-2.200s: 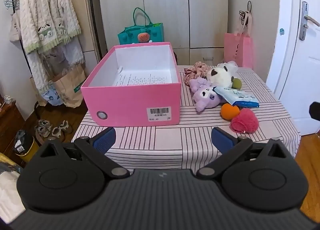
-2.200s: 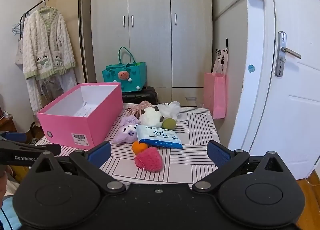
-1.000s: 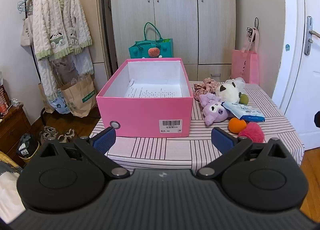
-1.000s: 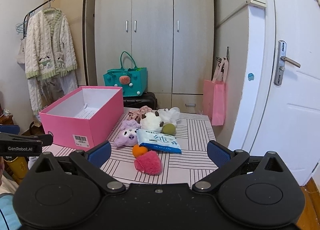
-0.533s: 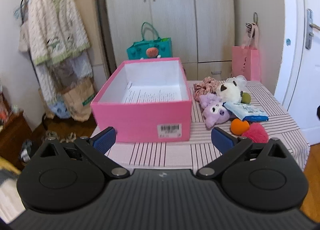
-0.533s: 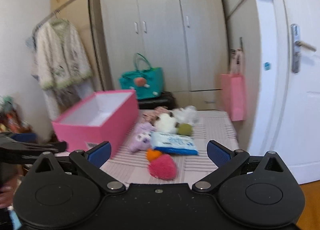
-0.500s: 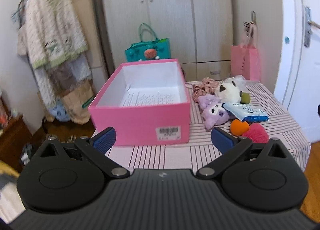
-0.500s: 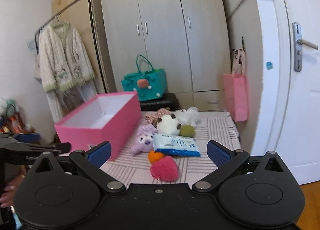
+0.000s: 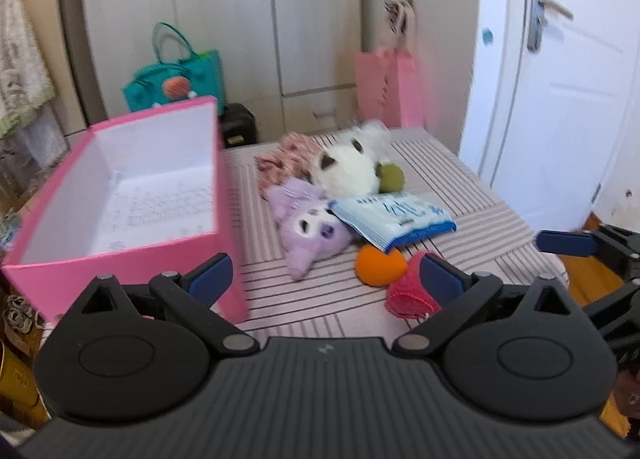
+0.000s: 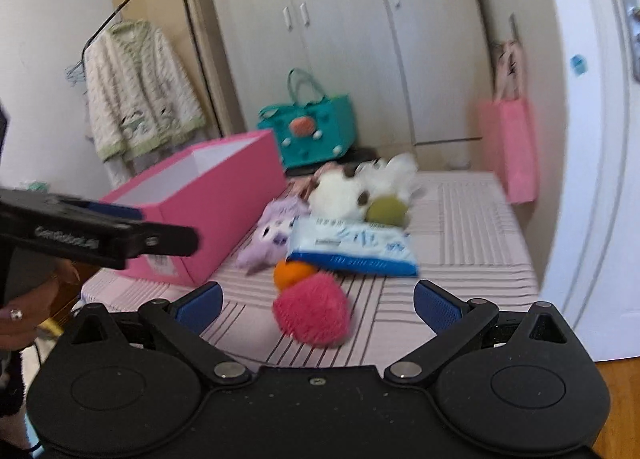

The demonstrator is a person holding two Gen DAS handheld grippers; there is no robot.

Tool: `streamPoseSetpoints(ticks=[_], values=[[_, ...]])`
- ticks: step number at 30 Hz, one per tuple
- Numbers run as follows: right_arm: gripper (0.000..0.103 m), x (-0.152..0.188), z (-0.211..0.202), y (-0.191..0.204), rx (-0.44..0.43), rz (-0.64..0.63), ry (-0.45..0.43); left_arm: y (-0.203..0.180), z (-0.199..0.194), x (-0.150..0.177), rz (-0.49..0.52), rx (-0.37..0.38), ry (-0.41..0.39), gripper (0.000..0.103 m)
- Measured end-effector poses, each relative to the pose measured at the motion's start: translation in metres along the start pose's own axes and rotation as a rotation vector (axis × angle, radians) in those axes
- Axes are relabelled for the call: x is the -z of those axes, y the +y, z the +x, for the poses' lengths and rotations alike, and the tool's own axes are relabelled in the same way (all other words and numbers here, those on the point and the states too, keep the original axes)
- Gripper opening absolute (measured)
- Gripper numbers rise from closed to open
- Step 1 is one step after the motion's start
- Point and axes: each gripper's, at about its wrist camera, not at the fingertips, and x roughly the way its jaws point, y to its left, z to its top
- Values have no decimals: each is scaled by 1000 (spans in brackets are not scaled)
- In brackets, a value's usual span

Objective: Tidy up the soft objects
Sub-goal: 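Grasp the orange sponge with the left gripper while the right gripper grasps the pink fluffy ball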

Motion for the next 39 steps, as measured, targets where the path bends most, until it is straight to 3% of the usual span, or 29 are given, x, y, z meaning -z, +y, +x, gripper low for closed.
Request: streamPoseSetpoints(ticks=[6,11,14,23,26,28,31,39], values=[[103,12,23,-7,3,-94,28,-15,24,6,56,72,19,97],[98,17,36,-14,-55,-91,29,-13,51,7,6,123,48,78],[93,21,46,-12,-72,-105,25,-12,68,10,-13,154,71,72],[78,23,73,-4,-85,-145,73,7,107,7,-212,211,142,71],[74,23,76,-1,-81,-165,60,6,111,8,-207,205,138,71],[63,23,77,0,-61,-175,59,4,115,8,-215,202,140,71],[58,22,76,-3,-51,-160,56,6,118,8,-237,223,142,67],[55,22,65,-8,26,-161,66,7,117,10,-265,257,142,64]])
